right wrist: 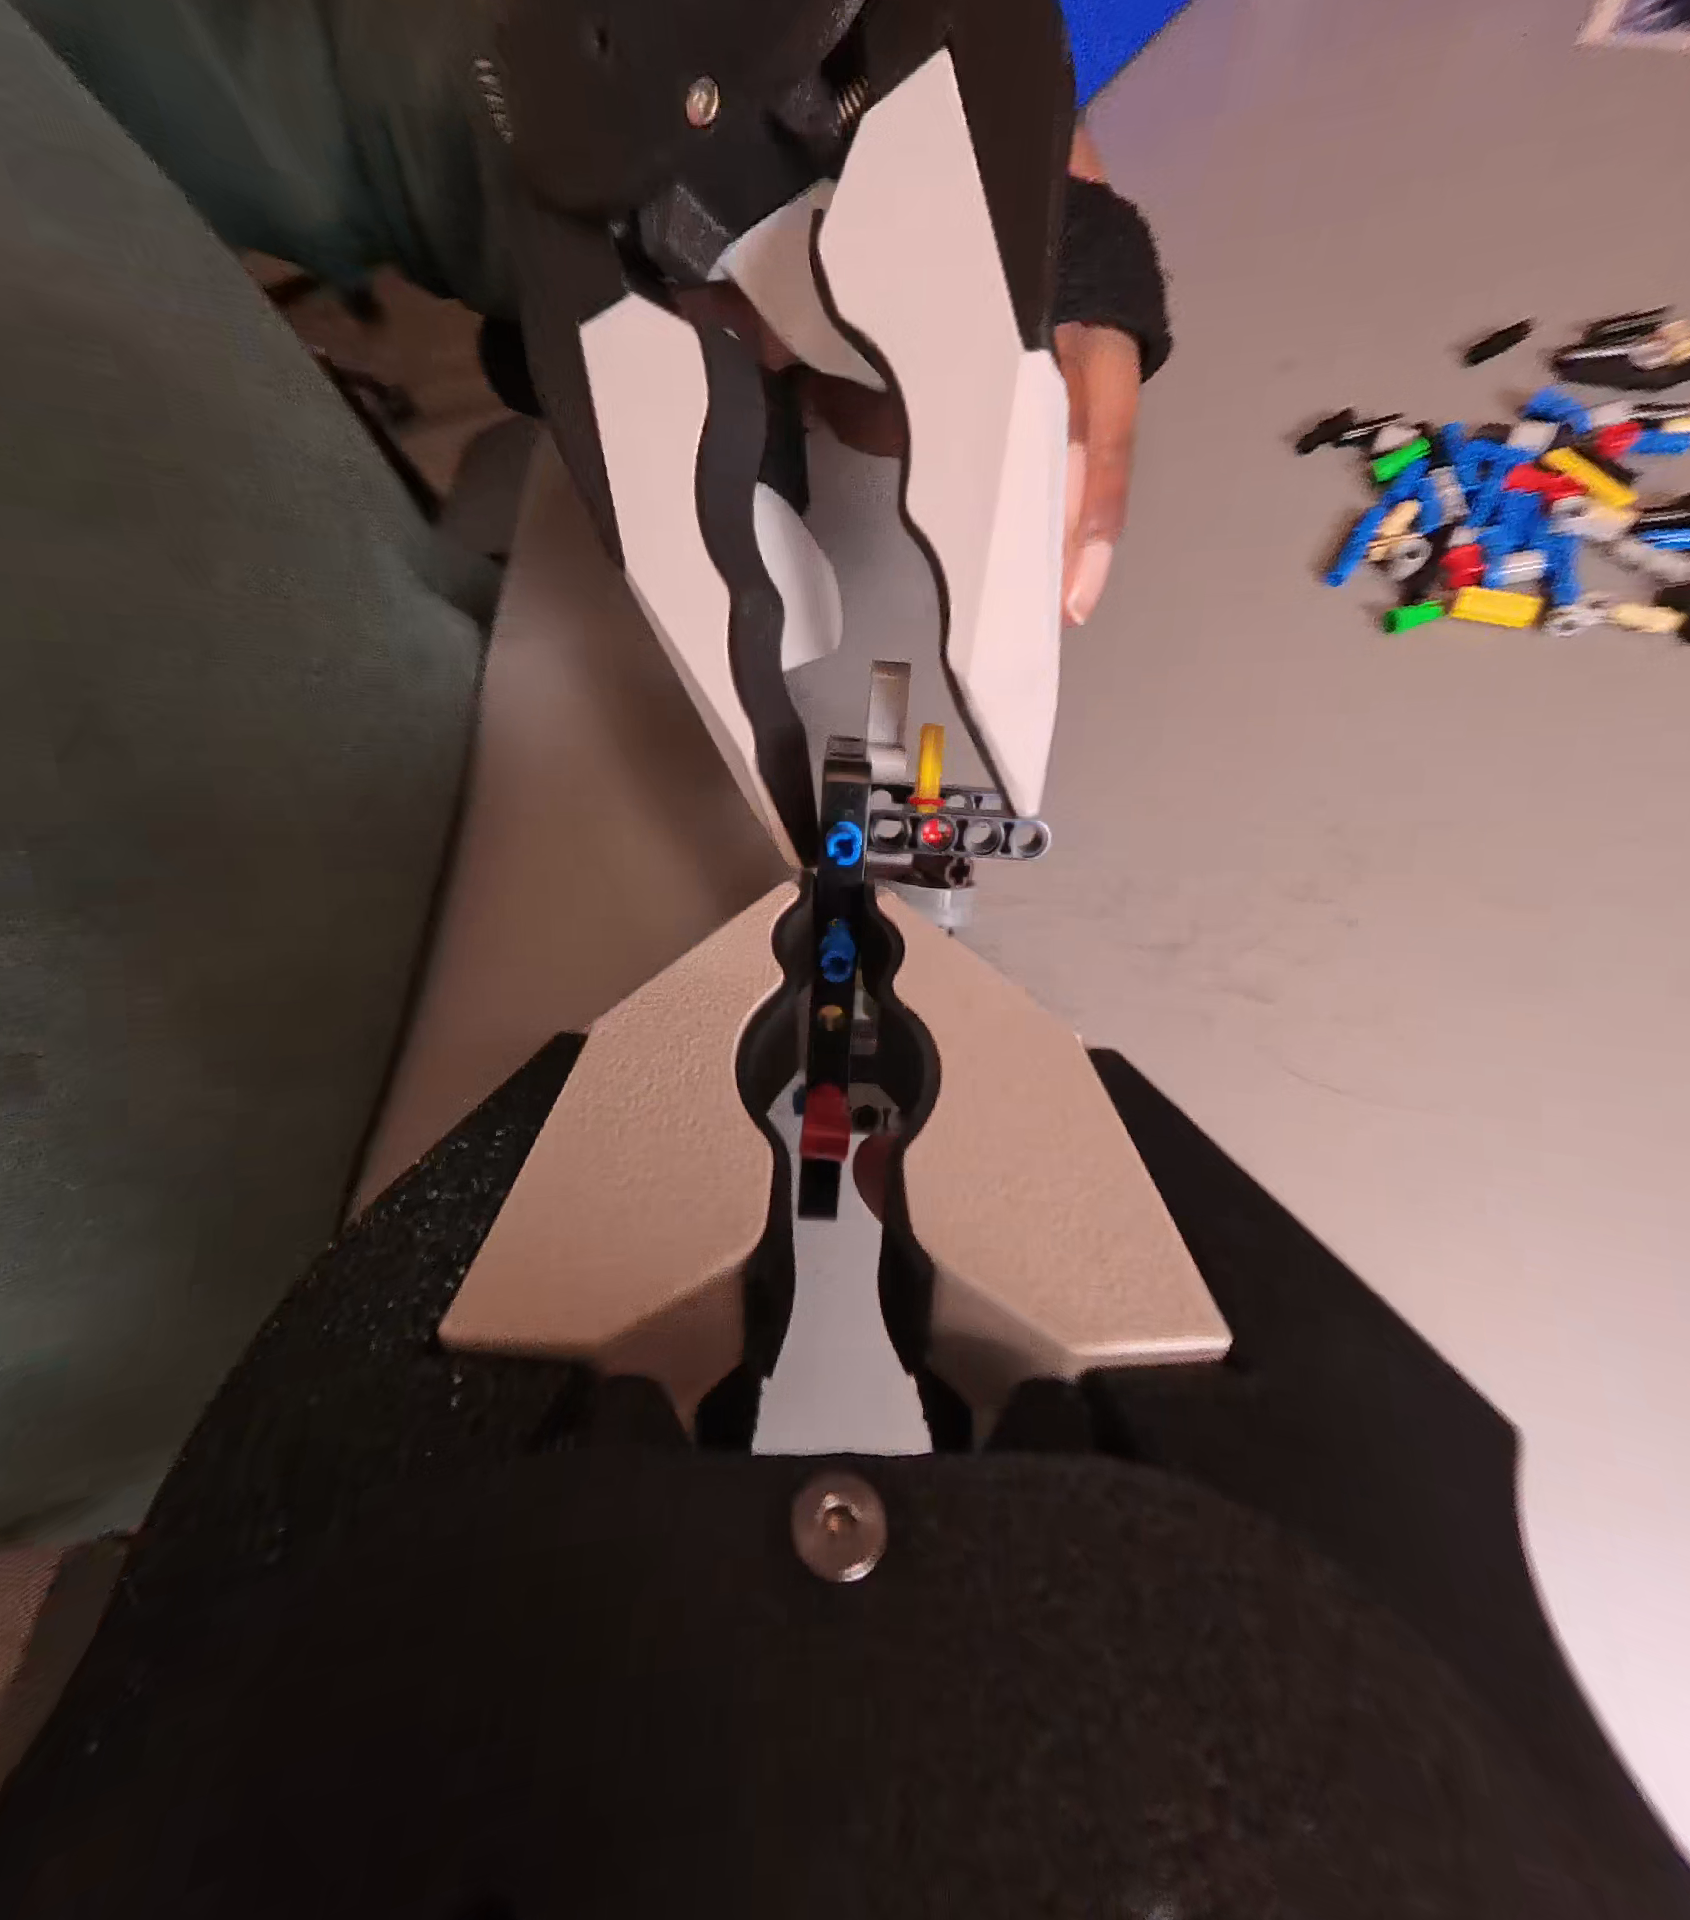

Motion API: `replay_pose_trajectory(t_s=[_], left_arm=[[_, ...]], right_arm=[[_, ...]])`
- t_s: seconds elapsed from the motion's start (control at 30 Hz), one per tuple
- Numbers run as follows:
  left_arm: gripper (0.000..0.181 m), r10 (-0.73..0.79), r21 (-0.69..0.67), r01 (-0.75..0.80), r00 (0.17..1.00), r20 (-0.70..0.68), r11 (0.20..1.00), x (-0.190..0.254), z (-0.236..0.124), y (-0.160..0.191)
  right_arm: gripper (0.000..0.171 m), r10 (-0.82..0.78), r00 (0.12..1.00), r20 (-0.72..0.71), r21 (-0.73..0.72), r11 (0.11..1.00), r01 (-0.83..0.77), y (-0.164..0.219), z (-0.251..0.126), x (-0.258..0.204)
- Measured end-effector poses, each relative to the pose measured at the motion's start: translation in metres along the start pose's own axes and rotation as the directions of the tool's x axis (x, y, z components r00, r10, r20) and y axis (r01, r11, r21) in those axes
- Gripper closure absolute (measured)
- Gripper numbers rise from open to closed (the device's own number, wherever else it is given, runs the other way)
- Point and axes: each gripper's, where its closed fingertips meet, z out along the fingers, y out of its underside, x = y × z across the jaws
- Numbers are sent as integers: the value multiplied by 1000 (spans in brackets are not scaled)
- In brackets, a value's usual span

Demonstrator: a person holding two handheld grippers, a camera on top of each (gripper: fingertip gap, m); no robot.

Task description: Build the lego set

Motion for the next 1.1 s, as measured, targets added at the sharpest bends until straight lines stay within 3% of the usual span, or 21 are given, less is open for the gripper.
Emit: replay_pose_trajectory(t_s=[0.13,0.23,0.4,0.57,0.63,0.73,0.9,1.1], left_arm=[[146,-81,-68,81,997,-5,994,-2,4,7],[166,-270,-59,269,963,-4,961,-8,5,14],[169,-465,-73,465,885,20,882,-14,10,30],[171,-630,-29,632,775,50,774,-21,14,32],[172,-680,-4,681,732,40,732,-22,14,30],[173,-731,14,731,681,36,682,-24,15,33],[173,-788,24,788,616,-4,616,-22,14,35],[173,-815,40,815,579,-23,578,-23,14,35]], right_arm=[[166,40,994,98,-18,999,-38,3,4,4],[161,42,998,36,17,999,-43,2,5,15],[153,-27,957,-289,50,998,44,4,-6,36],[140,-129,741,-659,-64,991,116,8,-22,45],[139,-144,668,-730,-93,989,112,11,-20,46],[133,-97,641,-762,-59,995,80,14,-10,48],[138,-100,563,-821,-77,995,64,14,-9,55],[139,-150,569,-809,-126,989,81,15,-6,58]])
